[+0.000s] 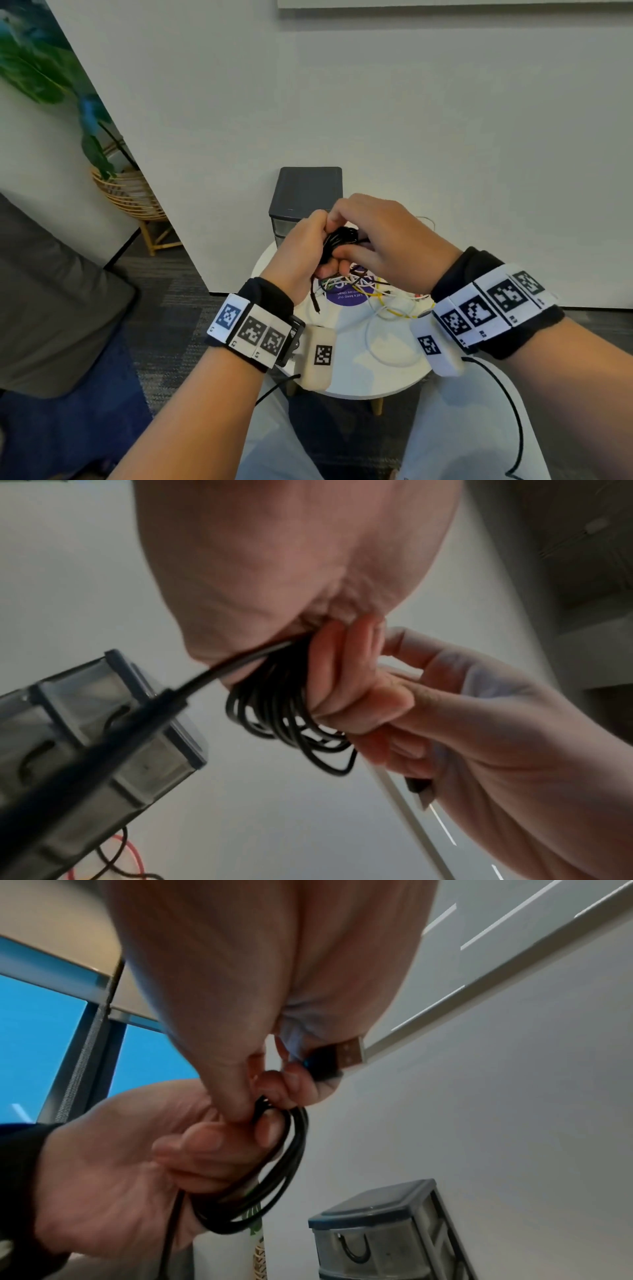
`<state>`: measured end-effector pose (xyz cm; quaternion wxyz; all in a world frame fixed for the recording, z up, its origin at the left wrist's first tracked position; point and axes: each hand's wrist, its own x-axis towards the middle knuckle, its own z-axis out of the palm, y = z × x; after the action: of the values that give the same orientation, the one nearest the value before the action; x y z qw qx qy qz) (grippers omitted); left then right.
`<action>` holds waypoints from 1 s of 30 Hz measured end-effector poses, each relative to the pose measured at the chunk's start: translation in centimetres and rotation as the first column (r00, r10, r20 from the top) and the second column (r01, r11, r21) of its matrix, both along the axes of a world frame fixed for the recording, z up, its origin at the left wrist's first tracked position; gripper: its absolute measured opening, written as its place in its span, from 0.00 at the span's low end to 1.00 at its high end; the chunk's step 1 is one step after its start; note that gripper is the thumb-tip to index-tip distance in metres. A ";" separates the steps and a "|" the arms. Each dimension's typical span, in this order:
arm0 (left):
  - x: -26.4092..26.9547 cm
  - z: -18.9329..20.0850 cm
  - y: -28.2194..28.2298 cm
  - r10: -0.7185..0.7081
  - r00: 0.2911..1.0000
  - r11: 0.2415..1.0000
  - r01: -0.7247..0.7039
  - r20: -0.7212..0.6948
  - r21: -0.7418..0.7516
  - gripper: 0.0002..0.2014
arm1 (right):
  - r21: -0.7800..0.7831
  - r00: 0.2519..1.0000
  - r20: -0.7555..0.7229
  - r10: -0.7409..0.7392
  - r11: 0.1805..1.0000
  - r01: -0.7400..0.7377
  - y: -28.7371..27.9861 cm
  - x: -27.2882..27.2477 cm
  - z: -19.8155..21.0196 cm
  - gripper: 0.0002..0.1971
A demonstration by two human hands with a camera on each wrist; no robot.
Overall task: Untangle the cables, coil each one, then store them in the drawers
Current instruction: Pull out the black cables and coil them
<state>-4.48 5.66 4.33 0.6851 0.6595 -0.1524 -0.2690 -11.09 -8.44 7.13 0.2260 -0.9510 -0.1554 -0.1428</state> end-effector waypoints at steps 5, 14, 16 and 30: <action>0.3 -1.0 0.2 0.163 0.983 0.986 -0.161 0.084 -0.031 0.13 | 0.011 0.988 0.086 -0.126 0.992 0.125 0.2 0.8 -1.7 0.07; -0.7 -2.4 1.2 0.081 0.979 0.995 -0.092 0.188 0.048 0.13 | 0.480 0.944 -0.300 -0.135 0.834 0.272 -1.1 0.4 -3.0 0.05; -0.8 -2.3 1.5 0.031 0.984 0.998 -0.041 0.177 0.055 0.14 | 0.453 0.938 -0.337 -0.079 0.860 0.235 -1.7 -0.1 -2.2 0.07; -0.1 -1.1 1.1 -0.160 0.983 0.982 0.167 0.085 -0.084 0.08 | -0.113 0.991 0.089 -0.103 0.987 0.112 -3.6 -0.4 -0.7 0.03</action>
<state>-4.59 6.71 3.24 0.6836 0.6229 -0.2449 -0.2911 -11.50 -12.01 6.43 0.1549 -0.9629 -0.1212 -0.1848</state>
